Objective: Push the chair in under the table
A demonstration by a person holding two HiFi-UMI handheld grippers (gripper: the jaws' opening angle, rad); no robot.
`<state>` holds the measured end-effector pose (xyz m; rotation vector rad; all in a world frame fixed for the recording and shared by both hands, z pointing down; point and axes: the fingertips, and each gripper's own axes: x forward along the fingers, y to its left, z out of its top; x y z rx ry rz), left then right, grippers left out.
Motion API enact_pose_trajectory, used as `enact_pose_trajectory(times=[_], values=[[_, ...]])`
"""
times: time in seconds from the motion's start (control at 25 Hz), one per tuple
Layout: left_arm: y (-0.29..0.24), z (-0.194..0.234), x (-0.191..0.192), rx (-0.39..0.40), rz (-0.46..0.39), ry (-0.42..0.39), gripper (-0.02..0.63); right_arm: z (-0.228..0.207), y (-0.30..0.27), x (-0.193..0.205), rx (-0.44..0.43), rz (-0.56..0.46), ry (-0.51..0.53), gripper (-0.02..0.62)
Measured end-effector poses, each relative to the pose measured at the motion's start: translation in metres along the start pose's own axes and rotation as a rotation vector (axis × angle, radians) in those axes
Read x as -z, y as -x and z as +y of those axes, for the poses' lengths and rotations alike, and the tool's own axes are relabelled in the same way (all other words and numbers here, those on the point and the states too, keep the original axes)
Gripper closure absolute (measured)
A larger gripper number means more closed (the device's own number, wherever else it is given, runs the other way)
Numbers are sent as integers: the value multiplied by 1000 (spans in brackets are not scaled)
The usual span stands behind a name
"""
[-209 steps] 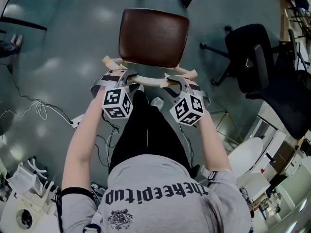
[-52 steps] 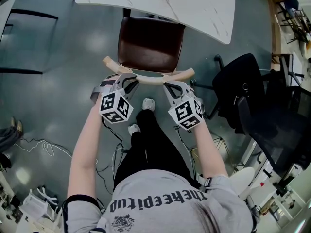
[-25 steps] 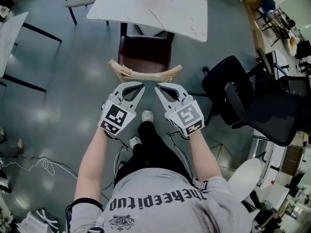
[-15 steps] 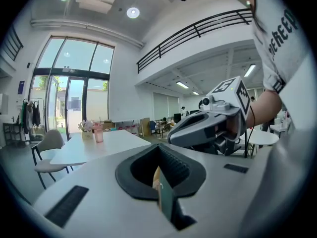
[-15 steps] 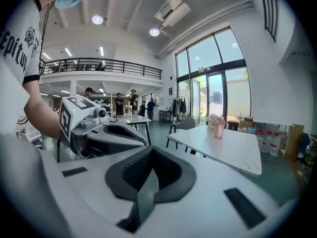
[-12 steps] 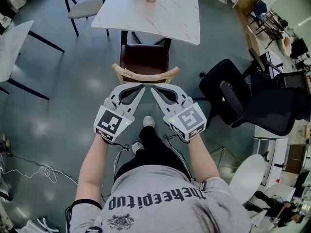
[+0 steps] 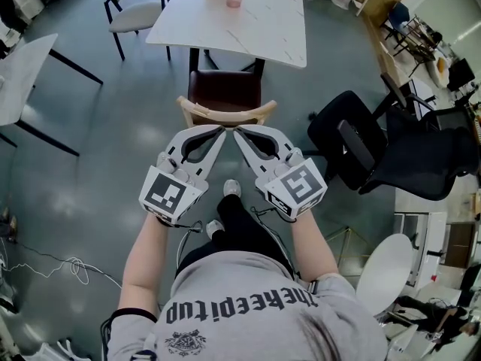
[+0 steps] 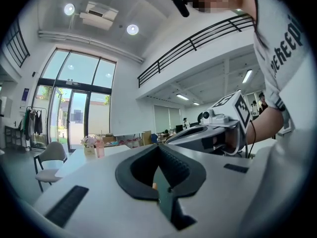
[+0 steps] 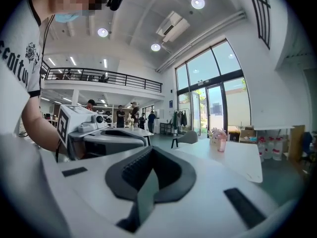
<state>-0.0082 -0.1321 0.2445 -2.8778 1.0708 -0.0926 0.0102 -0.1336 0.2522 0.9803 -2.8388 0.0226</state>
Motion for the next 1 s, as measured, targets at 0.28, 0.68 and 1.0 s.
enact_pose_trajectory(times=[0.28, 0.68, 1.0], values=[[10, -15, -10, -6, -22, -6, 591, 14, 15, -10, -5, -41, 8, 586], [19, -21, -22, -31, -52, -12, 591, 21, 24, -23, -1, -80, 6, 586], [31, -23, -36, -63, -58, -8, 591, 35, 29, -31, 1, -100, 17, 586]])
